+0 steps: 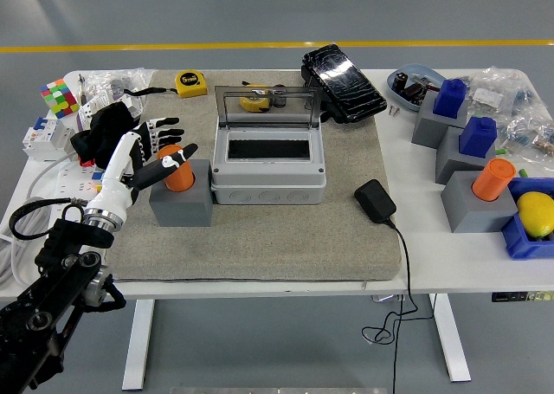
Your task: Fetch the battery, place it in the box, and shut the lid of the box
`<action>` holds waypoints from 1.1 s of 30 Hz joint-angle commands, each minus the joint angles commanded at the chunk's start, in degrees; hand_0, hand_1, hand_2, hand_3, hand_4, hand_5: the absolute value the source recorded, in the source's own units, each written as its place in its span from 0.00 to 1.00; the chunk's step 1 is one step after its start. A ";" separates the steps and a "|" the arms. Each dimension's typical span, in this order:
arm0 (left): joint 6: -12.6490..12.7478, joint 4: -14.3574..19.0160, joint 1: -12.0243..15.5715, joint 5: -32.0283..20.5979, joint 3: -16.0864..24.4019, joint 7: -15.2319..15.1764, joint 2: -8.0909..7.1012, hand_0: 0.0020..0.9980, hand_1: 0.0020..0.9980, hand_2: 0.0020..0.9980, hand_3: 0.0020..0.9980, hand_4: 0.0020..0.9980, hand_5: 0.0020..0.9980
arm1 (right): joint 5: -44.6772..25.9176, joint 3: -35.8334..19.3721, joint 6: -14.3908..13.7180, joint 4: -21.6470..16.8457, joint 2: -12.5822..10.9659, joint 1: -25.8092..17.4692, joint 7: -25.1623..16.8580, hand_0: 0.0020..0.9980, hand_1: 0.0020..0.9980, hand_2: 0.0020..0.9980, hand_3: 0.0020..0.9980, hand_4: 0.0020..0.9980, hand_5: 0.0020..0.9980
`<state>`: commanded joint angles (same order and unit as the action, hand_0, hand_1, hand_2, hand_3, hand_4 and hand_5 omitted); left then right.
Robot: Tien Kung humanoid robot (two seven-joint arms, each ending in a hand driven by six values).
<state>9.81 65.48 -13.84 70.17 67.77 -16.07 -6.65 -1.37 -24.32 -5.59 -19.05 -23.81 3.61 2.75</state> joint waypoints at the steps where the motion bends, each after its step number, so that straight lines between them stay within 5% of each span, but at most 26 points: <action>1: 0.14 -0.13 -0.01 -0.27 -0.31 -0.44 0.04 0.73 0.72 0.69 0.72 1.00 0.29 | 0.03 -0.03 0.00 -0.01 0.01 0.00 0.00 0.58 0.60 0.57 0.54 0.92 0.49; 9: 1.32 -1.17 -0.45 -0.73 -2.83 -2.22 0.21 0.71 0.69 0.67 0.71 1.00 0.25 | -0.03 0.13 0.07 0.00 0.11 0.00 0.01 0.58 0.60 0.57 0.55 0.92 0.49; 10: 1.51 -1.42 -0.54 -0.66 -3.08 -2.21 0.27 0.70 0.67 0.61 0.69 1.00 0.15 | -0.03 0.09 0.08 0.00 0.15 0.00 0.00 0.58 0.60 0.57 0.55 0.92 0.48; 15: 2.39 -2.43 -1.03 0.33 -3.64 -1.74 0.64 0.70 0.67 0.61 0.69 1.00 0.15 | 0.03 0.02 0.07 -0.05 0.14 0.08 -0.02 0.58 0.60 0.57 0.55 0.92 0.48; 16: 2.63 -2.68 -1.20 0.36 -3.75 -1.77 0.75 0.60 0.58 0.51 0.54 1.00 0.00 | 0.02 0.09 0.07 -0.04 0.12 0.10 0.00 0.58 0.60 0.57 0.55 0.92 0.49; 21: 3.57 -3.56 -1.88 -0.20 -4.39 -2.53 1.23 0.60 0.58 0.51 0.54 1.00 0.00 | 0.06 0.11 0.04 -0.08 0.03 0.22 -0.02 0.58 0.60 0.57 0.55 0.92 0.49; 22: 3.72 -3.72 -1.97 -0.49 -4.47 -2.72 1.34 0.42 0.42 0.41 0.46 0.96 0.00 | 0.06 0.14 0.04 -0.09 0.03 0.23 -0.02 0.58 0.60 0.57 0.55 0.92 0.49; 27: 4.17 -4.55 -2.59 -2.34 -5.07 -3.59 1.76 0.42 0.42 0.41 0.46 0.96 0.00 | 0.01 0.33 0.05 -0.09 0.03 0.27 -0.01 0.58 0.60 0.57 0.55 0.92 0.49; 28: 4.31 -4.68 -2.72 -2.81 -5.23 -3.83 1.83 0.28 0.32 0.33 0.39 0.88 0.00 | -0.01 0.32 0.06 -0.09 0.02 0.28 -0.01 0.58 0.60 0.58 0.55 0.92 0.49; 33: 4.84 -5.41 -3.31 -4.71 -5.76 -4.77 2.27 0.28 0.32 0.33 0.39 0.88 0.00 | -0.05 0.30 0.03 -0.09 0.02 0.29 -0.03 0.58 0.60 0.58 0.55 0.92 0.49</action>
<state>14.66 60.07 -17.15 65.46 62.02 -20.84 -4.38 -1.42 -24.02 -5.56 -19.14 -23.79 3.90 2.72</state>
